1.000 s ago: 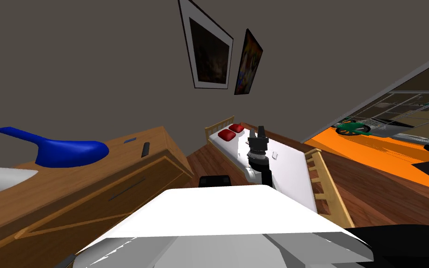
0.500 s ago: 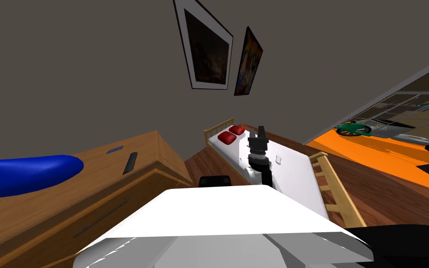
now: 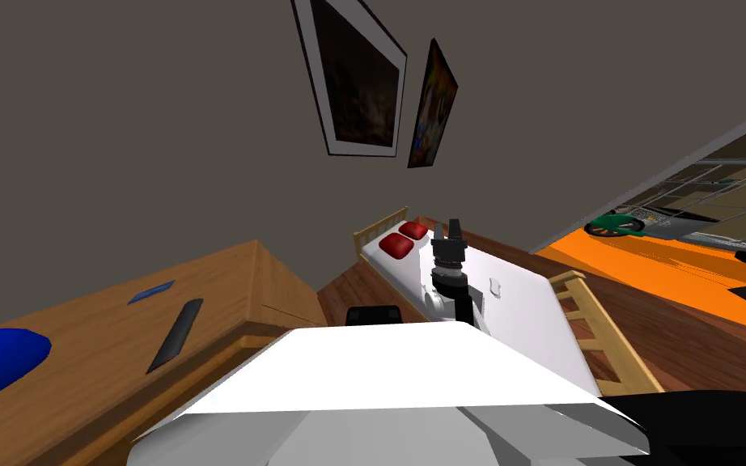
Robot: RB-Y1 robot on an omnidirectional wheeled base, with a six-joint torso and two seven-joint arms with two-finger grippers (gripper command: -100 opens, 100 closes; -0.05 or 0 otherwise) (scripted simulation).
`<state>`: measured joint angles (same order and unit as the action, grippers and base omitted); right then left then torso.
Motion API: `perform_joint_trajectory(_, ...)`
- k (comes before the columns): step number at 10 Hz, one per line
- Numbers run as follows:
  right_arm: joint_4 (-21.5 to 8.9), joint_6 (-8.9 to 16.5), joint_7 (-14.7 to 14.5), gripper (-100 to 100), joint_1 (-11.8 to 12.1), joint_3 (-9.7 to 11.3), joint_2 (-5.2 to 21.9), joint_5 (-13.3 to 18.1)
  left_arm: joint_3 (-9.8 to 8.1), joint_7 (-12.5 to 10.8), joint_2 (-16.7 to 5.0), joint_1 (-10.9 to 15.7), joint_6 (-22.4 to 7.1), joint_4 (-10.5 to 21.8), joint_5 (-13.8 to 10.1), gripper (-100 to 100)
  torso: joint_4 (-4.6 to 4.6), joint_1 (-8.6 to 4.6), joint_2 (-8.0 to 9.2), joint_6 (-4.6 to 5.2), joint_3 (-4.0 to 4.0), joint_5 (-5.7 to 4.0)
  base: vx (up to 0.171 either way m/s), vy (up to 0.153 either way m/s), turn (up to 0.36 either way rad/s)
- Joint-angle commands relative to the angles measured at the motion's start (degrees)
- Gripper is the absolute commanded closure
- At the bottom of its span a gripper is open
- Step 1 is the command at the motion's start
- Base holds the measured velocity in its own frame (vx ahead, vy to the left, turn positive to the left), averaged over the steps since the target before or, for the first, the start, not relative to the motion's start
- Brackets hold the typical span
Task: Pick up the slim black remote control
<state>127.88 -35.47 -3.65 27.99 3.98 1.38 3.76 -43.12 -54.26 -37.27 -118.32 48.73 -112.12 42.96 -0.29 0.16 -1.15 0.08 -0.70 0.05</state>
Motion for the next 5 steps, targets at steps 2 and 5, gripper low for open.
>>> perform_joint_trajectory(2, 0.0, 0.0, 0.0, 0, 0.0, 0.0, 0.0, 0.0, -1.78, -0.3, -2.2, -2.5, -0.2, -0.4, 4.6, -100, 0.05, 0.02, 0.16, 0.01, 0.11, 0.0, 0.241, 0.067, -0.071)
perform_joint_trajectory(5, 0.0, 0.0, 0.0, 0, 0.0, 0.0, 0.0, 0.0, -2.71, -0.3, -4.2, -3.9, -0.6, -1.0, 8.4, -100, 0.04, 0.35, 0.13, 0.01, 0.08, 0.1, 0.241, 0.123, -0.074)
